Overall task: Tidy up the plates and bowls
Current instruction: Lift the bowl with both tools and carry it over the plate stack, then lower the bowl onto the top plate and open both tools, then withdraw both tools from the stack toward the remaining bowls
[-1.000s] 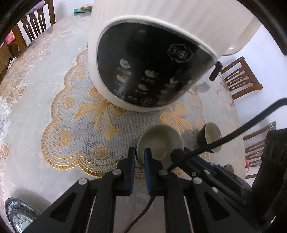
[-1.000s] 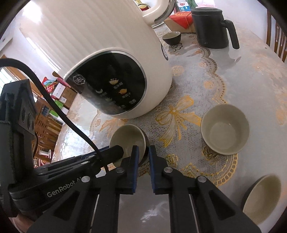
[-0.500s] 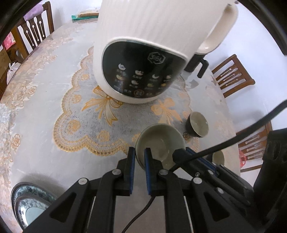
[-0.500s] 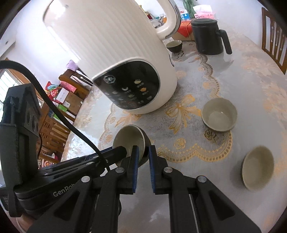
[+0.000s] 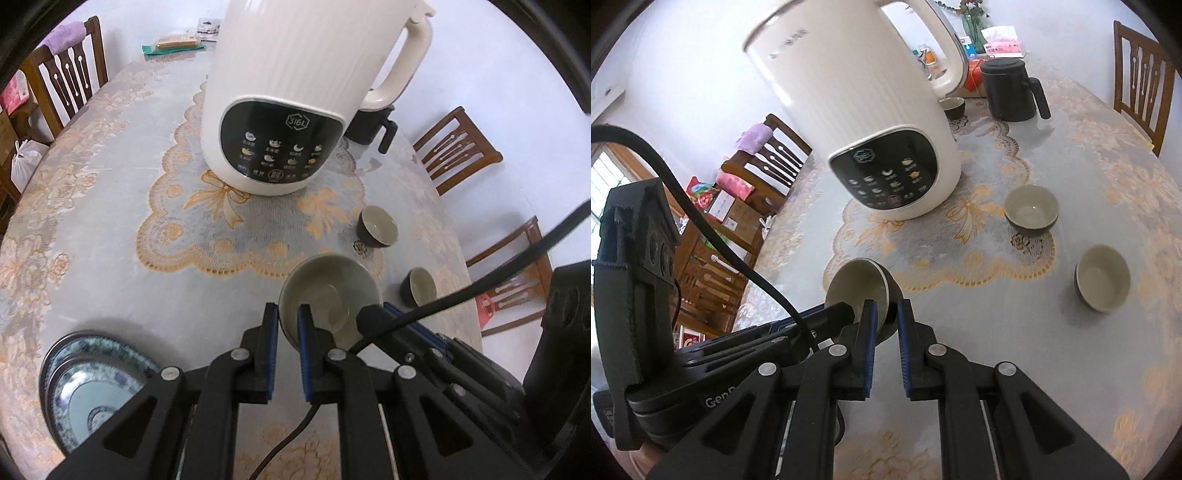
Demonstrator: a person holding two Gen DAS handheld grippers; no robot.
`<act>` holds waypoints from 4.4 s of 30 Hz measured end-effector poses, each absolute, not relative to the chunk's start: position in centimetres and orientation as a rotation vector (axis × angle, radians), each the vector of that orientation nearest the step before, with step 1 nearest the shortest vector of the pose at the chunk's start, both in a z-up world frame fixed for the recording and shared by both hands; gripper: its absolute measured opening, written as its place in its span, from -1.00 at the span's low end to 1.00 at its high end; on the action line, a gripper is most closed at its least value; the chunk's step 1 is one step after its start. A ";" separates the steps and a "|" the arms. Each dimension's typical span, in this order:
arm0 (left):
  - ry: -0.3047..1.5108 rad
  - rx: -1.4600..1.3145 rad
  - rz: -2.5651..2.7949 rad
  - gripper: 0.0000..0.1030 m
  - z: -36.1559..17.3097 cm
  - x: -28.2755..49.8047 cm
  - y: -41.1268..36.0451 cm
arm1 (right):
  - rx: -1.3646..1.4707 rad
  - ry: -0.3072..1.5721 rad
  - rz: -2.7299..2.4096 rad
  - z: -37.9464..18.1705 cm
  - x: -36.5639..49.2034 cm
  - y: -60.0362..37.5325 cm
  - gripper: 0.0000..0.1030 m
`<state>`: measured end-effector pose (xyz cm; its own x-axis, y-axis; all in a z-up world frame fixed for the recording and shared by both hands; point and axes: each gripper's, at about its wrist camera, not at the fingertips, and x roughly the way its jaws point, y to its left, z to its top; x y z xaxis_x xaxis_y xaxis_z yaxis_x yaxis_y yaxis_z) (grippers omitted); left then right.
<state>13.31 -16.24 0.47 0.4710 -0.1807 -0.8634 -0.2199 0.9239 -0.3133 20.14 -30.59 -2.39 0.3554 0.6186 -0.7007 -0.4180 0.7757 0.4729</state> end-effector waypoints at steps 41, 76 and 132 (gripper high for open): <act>1.183 -0.416 0.085 -0.81 -1.4 0.4 -6.5 | 0.252 1.130 0.719 -4.3 8.2 -20.8 -0.73; 1.248 -0.439 0.077 -0.70 -4.7 0.7 -3.7 | 0.257 1.256 0.676 -7.9 9.1 -17.9 -0.70; 1.175 -0.267 -0.135 -0.47 0.9 4.1 -17.0 | 0.361 1.024 0.413 -2.7 6.7 -36.0 -0.55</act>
<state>4.13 -17.04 0.89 0.3822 -0.2425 -0.8917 -0.0344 0.9606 -0.2759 6.70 -36.02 -2.73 0.4557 0.4915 -0.7421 -0.1612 0.8655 0.4742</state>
